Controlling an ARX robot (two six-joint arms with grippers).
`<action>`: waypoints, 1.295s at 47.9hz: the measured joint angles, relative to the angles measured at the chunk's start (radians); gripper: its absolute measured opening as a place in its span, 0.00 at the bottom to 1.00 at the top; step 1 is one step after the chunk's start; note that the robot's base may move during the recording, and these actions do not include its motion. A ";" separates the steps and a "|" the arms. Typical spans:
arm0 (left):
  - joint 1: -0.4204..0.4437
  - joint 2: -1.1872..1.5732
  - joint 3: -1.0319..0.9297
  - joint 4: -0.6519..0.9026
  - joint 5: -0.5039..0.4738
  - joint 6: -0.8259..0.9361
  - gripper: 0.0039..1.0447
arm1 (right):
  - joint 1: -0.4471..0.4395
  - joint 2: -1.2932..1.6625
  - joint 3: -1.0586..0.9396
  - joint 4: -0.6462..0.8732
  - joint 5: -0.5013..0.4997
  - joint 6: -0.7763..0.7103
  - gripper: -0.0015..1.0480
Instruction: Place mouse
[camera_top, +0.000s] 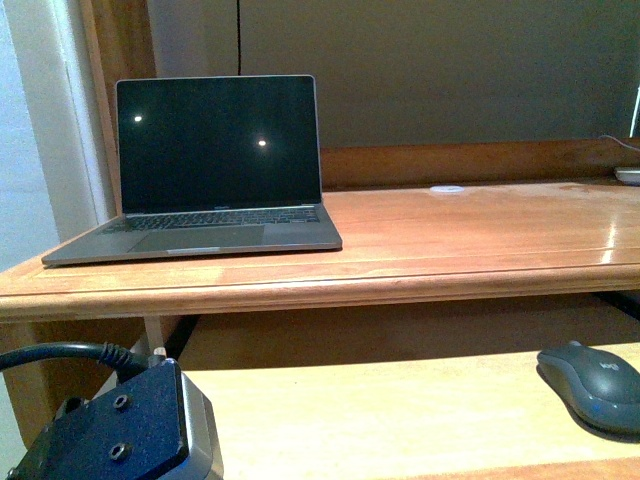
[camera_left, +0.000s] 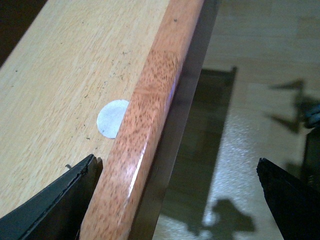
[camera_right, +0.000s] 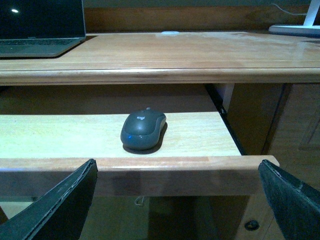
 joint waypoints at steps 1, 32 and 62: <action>-0.006 -0.013 -0.005 -0.006 0.001 -0.016 0.93 | 0.000 0.000 0.000 0.000 0.000 0.000 0.93; -0.094 -0.797 -0.365 0.353 -0.992 -0.825 0.58 | 0.068 0.148 0.019 0.106 0.229 0.055 0.93; 0.187 -1.122 -0.550 0.217 -0.707 -0.835 0.02 | 0.236 1.212 0.492 0.450 0.189 0.029 0.93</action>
